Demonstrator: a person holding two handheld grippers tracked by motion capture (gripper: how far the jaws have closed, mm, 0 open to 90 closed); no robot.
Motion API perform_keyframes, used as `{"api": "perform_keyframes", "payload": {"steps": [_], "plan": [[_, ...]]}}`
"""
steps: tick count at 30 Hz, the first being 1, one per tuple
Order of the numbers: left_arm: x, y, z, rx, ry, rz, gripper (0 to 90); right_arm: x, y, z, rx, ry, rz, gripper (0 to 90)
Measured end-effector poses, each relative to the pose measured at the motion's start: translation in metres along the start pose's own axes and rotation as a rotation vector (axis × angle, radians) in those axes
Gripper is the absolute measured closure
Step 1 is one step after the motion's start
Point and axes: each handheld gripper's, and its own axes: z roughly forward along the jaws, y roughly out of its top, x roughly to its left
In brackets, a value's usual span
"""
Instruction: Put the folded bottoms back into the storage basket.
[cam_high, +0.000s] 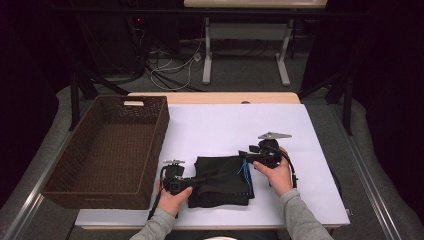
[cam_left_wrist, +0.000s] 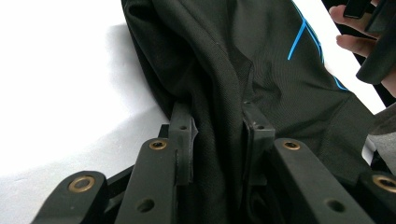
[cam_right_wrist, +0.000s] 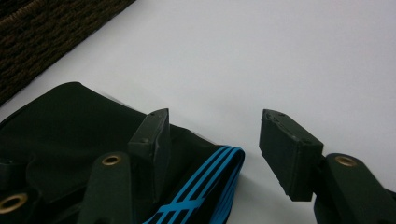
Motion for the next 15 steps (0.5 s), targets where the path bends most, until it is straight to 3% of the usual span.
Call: {"api": "perform_keyframes", "payload": {"steps": [3, 15], "plan": [[0.0, 0.0, 0.0, -0.002, -0.002, -0.005, 70.6, -0.002, -0.001, 0.001, 0.014, 0.016, 0.03, 47.0], [0.0, -0.001, 0.0, -0.006, 0.005, 0.001, 70.6, -0.01, -0.006, 0.012, 0.074, 0.019, 0.047, 50.4]]}}
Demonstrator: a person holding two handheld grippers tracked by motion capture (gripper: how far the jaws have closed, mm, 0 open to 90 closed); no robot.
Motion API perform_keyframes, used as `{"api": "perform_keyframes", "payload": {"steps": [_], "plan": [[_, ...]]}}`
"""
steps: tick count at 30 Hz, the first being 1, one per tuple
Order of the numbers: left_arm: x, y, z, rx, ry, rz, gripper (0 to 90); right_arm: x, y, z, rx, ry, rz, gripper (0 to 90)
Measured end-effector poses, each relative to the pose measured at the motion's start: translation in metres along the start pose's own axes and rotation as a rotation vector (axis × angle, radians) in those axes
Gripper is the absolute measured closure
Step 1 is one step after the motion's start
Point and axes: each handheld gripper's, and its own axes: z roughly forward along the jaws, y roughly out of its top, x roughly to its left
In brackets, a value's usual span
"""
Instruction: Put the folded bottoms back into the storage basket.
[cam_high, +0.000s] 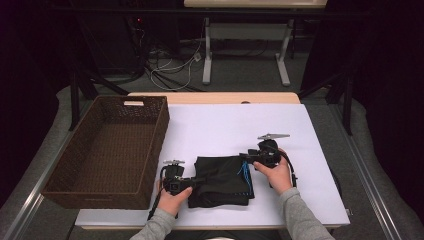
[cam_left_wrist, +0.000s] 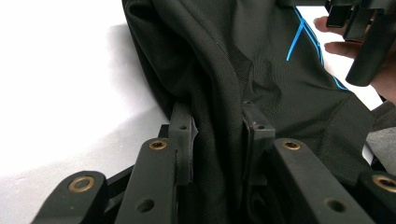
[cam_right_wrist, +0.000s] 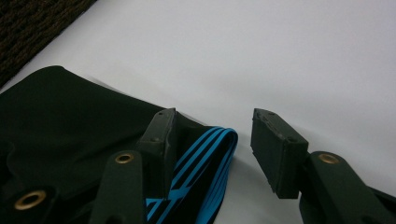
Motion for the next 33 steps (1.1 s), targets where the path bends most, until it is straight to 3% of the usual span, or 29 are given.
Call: {"api": "perform_keyframes", "payload": {"steps": [16, 18, 27, 33], "plan": [[0.0, 0.001, 0.0, 0.009, -0.006, 0.001, 70.6, 0.0, -0.006, 0.011, 0.042, 0.022, -0.004, 54.7], [0.0, 0.001, 0.0, 0.005, -0.005, 0.0, 70.6, 0.001, -0.006, 0.011, 0.04, 0.017, -0.016, 56.5], [0.001, 0.001, 0.0, 0.013, -0.01, 0.004, 70.6, 0.002, -0.008, 0.012, 0.061, 0.067, 0.02, 66.4], [0.001, 0.001, 0.0, 0.01, -0.01, 0.001, 70.6, 0.002, -0.009, 0.013, 0.067, 0.082, 0.017, 71.3]]}}
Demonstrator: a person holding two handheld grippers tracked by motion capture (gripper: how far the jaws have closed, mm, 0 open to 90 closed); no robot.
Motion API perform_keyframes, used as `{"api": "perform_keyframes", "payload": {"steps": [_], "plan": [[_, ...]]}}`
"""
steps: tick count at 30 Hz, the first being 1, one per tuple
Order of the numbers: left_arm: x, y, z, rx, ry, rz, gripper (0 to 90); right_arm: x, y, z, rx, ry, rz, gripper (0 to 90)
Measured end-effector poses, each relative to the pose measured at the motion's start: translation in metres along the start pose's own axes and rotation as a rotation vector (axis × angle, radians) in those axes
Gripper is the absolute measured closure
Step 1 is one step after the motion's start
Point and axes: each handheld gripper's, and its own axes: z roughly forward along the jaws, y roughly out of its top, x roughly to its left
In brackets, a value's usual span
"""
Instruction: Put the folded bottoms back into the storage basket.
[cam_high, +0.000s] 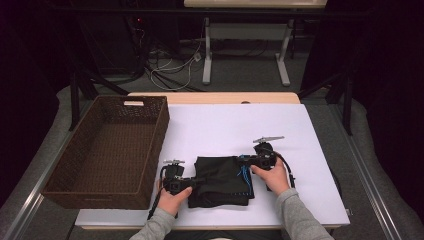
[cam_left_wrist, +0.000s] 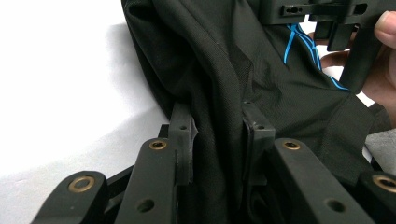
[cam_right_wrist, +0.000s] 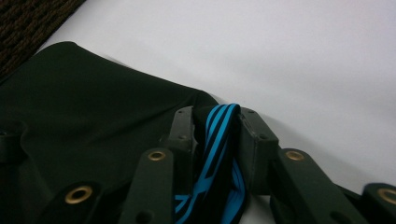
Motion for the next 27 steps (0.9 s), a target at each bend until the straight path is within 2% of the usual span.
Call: {"api": "perform_keyframes", "payload": {"steps": [4, 9, 12, 13, 19, 22, 27], "plan": [[0.0, 0.0, 0.0, -0.003, -0.001, -0.006, 70.6, 0.001, 0.0, 0.0, 0.004, 0.007, 0.028, 74.7], [-0.001, 0.0, 0.0, -0.003, 0.004, 0.0, 70.9, -0.001, 0.002, -0.003, -0.003, 0.047, 0.076, 79.5], [-0.001, 0.0, -0.001, -0.002, 0.007, 0.005, 71.3, -0.001, 0.002, -0.005, -0.006, 0.061, 0.079, 79.8], [-0.002, 0.0, -0.001, -0.005, 0.0, -0.006, 72.0, 0.0, 0.003, -0.007, -0.011, 0.074, 0.093, 80.0], [-0.002, 0.0, -0.005, 0.003, -0.001, 0.008, 73.7, 0.005, 0.005, -0.015, -0.042, 0.083, 0.076, 80.1], [-0.004, 0.0, -0.005, -0.013, -0.002, 0.004, 74.5, 0.011, 0.007, -0.022, -0.073, 0.085, 0.059, 80.2], [-0.009, 0.001, -0.008, -0.018, -0.001, 0.021, 75.1, 0.017, 0.009, -0.028, -0.108, 0.088, 0.031, 80.3]]}}
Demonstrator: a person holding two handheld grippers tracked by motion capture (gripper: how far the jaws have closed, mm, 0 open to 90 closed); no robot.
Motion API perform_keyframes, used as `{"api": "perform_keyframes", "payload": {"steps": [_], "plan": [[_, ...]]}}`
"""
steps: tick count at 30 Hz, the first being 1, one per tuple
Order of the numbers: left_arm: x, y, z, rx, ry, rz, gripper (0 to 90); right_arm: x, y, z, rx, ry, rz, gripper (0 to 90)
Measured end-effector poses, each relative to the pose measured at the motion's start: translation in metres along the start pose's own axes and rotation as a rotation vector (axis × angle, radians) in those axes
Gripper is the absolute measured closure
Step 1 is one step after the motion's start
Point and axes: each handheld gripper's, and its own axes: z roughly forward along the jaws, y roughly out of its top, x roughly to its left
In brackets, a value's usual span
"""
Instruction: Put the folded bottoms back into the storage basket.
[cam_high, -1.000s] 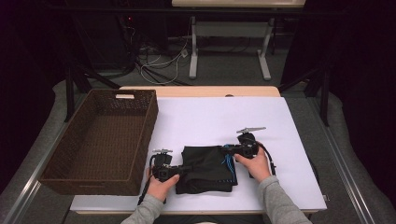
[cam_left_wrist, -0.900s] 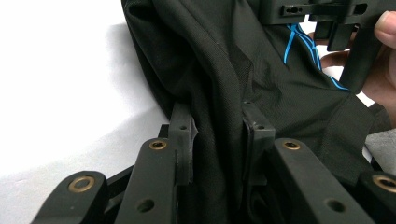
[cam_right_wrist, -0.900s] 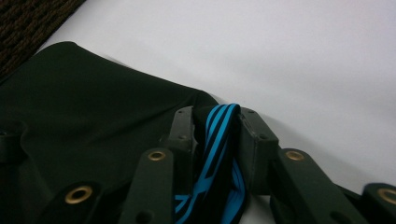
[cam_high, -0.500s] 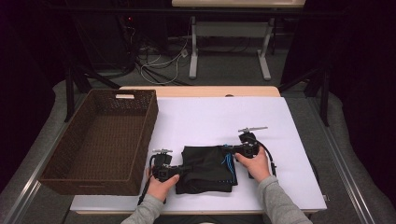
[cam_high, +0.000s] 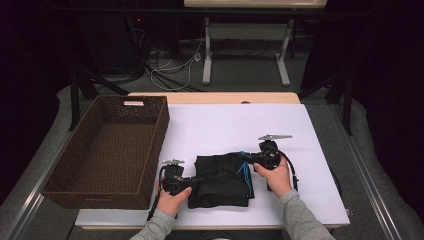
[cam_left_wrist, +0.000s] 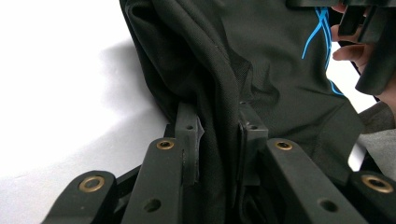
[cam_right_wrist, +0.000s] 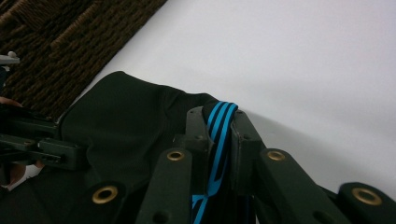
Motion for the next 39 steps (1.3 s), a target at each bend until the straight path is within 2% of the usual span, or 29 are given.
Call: {"api": "perform_keyframes", "payload": {"steps": [8, 10, 20, 26, 28, 35, 39], "plan": [[-0.006, 0.003, -0.007, -0.017, -0.009, 0.02, 75.3, 0.008, 0.004, -0.01, -0.02, 0.009, -0.032, 80.4], [-0.008, 0.004, -0.008, -0.026, -0.013, 0.02, 75.3, 0.011, 0.005, -0.015, -0.044, 0.018, -0.036, 80.4], [-0.016, 0.008, -0.02, -0.051, -0.022, 0.042, 75.4, 0.023, 0.009, -0.025, -0.087, 0.024, -0.063, 80.4], [-0.022, 0.012, -0.027, -0.067, -0.013, 0.055, 75.4, 0.033, 0.013, -0.03, -0.12, 0.032, -0.083, 80.4], [-0.023, 0.013, -0.028, -0.068, -0.006, 0.058, 75.4, 0.035, 0.014, -0.031, -0.123, 0.023, -0.1, 80.4], [-0.026, 0.02, -0.032, -0.068, 0.0, 0.073, 75.4, 0.04, 0.016, -0.034, -0.149, 0.013, -0.101, 80.4], [-0.028, 0.025, -0.037, -0.079, 0.0, 0.073, 75.4, 0.045, 0.018, -0.035, -0.169, 0.01, -0.129, 80.4]]}}
